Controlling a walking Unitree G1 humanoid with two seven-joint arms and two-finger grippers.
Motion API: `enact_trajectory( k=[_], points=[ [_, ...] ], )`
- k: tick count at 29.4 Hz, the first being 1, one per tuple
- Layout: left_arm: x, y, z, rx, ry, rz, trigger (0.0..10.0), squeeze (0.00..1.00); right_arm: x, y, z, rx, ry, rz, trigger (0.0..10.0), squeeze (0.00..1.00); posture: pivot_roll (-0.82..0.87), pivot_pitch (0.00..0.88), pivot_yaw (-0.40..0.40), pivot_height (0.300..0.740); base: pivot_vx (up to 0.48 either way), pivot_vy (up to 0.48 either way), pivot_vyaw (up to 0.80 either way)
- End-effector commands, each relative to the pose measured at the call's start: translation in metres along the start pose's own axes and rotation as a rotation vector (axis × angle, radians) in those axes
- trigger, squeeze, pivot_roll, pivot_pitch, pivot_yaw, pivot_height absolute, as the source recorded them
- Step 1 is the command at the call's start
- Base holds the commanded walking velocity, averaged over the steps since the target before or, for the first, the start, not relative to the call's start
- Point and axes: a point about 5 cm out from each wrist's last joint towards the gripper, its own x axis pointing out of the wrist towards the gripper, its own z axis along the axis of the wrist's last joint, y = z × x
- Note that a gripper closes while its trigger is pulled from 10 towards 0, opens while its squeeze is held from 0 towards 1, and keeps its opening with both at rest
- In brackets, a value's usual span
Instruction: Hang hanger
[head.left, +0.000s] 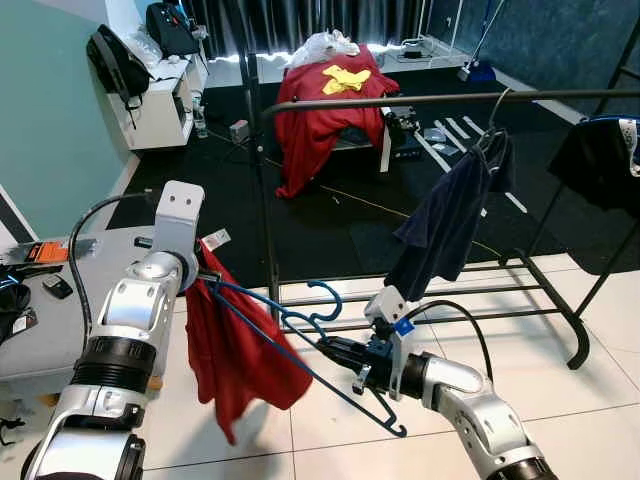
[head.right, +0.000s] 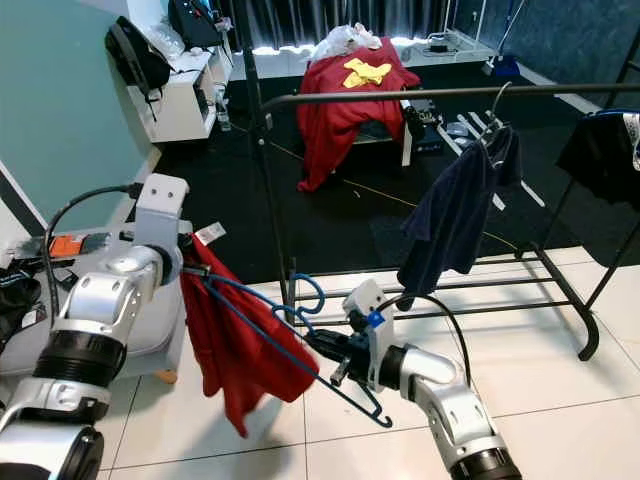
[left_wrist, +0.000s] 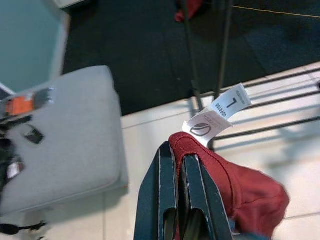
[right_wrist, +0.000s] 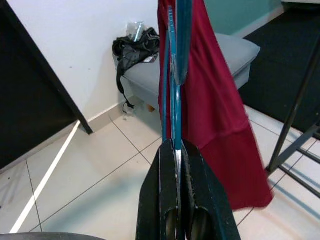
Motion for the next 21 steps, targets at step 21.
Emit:
enact_trajectory(
  k=[21],
  points=[
    [-0.030, -0.035, 0.038, 0.059, -0.139, -0.261, 10.0, 0.00, 0.006, -0.019, -0.011, -0.033, 0.091, -0.017, 10.0, 0.00, 0.10, 0.036, 0.061, 0.740, 0.000, 0.000, 0.00]
  ],
)
